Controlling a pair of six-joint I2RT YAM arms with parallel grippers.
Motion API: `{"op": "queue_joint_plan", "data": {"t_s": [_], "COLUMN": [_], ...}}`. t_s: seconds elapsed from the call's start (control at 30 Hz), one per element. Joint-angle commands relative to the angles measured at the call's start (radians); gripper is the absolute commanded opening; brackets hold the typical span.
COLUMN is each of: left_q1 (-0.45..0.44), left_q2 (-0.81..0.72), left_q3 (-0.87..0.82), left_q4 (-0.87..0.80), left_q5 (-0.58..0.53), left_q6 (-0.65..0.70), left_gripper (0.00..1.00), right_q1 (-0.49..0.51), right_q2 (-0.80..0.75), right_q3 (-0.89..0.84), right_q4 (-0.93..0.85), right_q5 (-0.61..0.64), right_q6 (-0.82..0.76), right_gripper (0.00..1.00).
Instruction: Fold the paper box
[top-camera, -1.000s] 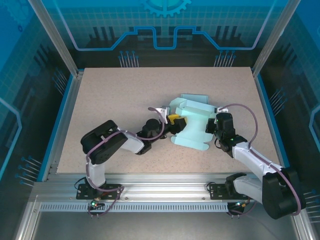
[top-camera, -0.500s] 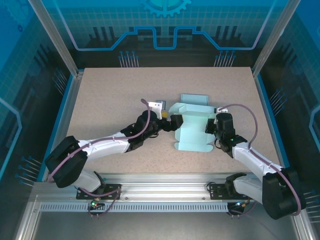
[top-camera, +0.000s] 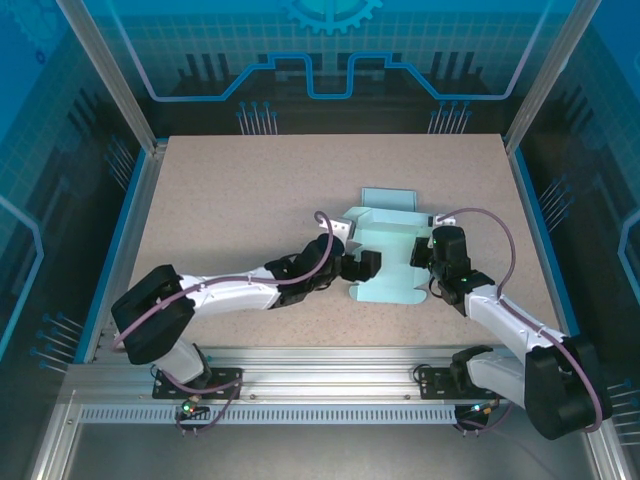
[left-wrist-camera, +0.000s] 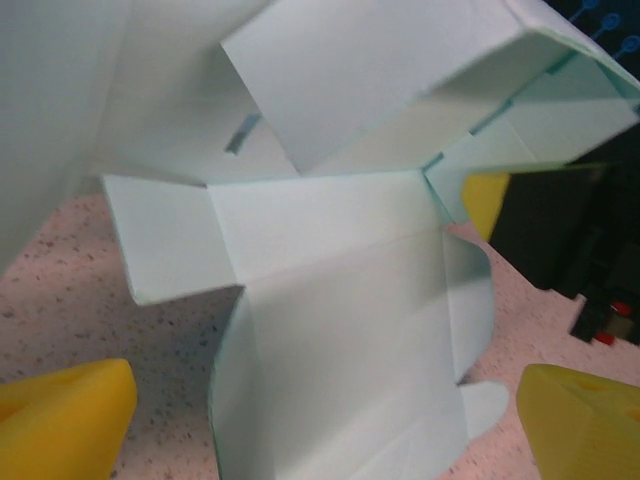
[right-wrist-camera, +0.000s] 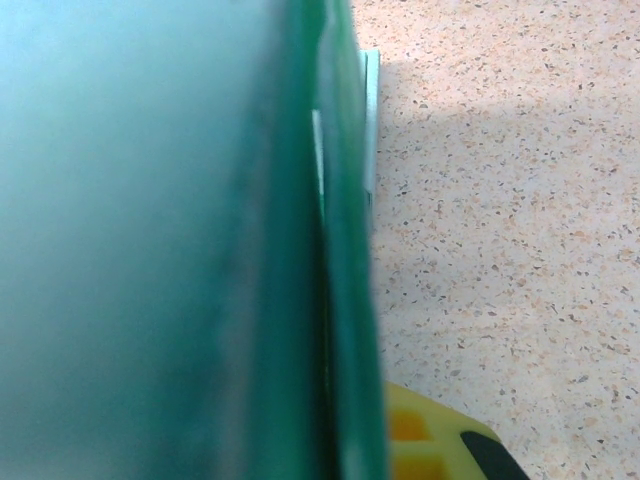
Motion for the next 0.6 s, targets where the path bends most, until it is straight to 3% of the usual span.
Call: {"op": "queue_joint_plan", "data": {"t_s": [0.0,0.13,0.3,0.47,0.57], "left_q1": [0.003,0.014,0.027,0.024,0.012], "left_q2": [0.037,0.091,0.149,0.162,0.172], "left_q3": [0.07,0.114,0.154,0.177,0.192], "left_q4": [-0.026,-0.049,-0.011,0.067,0.096], "left_q5": [-0.088,-0.136,-0.113,-0.025,0.026], "left_q6": [0.035,0.042,0.064,0.138,0.17], "left_gripper": [0.99,0.99,0.99,0.98,0.92], "right_q1": [0.005,0.005,0.004,0.005,0.005], "right_q2": [-0.026,-0.031,-0.025,-0.011,-0.004], "right_q3": [-0.012,-0.014,-0.013,-0.007,-0.003], "right_q4": [0.023,0.025,0.026,0.029,0.033], "right_q5": [-0.011,-0.011,-0.015,-0.02,-0.024], "right_q6": [0.003,0.003,0.003,0.003,0.003], "right_gripper": [0.0,0.0,0.0,0.0,0.0]}}
